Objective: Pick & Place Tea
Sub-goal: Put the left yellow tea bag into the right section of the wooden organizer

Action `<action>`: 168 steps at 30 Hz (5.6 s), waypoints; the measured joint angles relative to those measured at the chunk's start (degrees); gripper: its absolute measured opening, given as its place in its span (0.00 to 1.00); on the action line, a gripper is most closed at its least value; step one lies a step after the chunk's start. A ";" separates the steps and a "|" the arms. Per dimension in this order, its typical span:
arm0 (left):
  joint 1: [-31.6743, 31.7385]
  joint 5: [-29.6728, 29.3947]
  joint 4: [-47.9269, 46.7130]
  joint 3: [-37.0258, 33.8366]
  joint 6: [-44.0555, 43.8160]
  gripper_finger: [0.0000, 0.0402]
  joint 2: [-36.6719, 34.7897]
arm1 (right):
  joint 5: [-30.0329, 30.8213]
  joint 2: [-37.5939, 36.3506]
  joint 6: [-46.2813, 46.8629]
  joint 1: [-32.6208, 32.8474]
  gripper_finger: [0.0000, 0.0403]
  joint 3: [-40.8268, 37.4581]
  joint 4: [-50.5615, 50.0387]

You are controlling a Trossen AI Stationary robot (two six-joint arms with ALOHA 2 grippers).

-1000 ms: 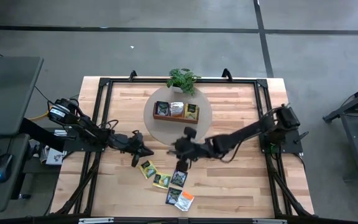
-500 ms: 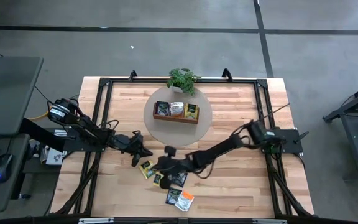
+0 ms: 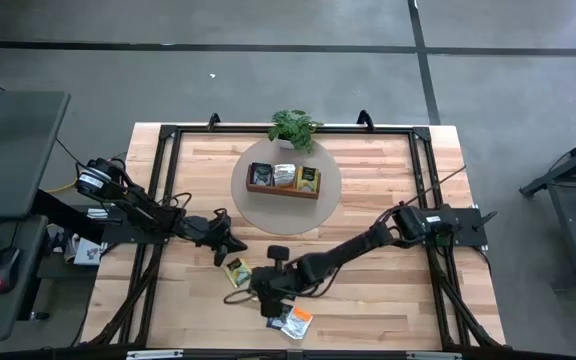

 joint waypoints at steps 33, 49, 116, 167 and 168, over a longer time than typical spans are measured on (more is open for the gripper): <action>0.00 0.66 -39.41 6.71 -1.51 0.00 -12.46 | 3.15 4.40 -2.84 -1.51 0.00 -0.89 17.96; 0.00 0.59 -43.53 6.77 -1.03 0.00 -13.44 | 1.21 7.49 -1.67 -2.64 0.00 -0.85 20.49; 16.15 33.41 -39.45 7.43 -10.83 0.58 -13.29 | 1.79 8.79 4.39 -0.87 0.00 -0.74 9.78; 0.35 22.46 -33.68 7.50 -26.00 0.17 -12.76 | 4.35 8.94 1.22 -3.64 0.00 -0.83 12.01; 0.36 22.46 -33.74 7.50 -25.52 0.12 -12.76 | 4.35 8.94 1.24 -3.64 0.00 -0.83 12.01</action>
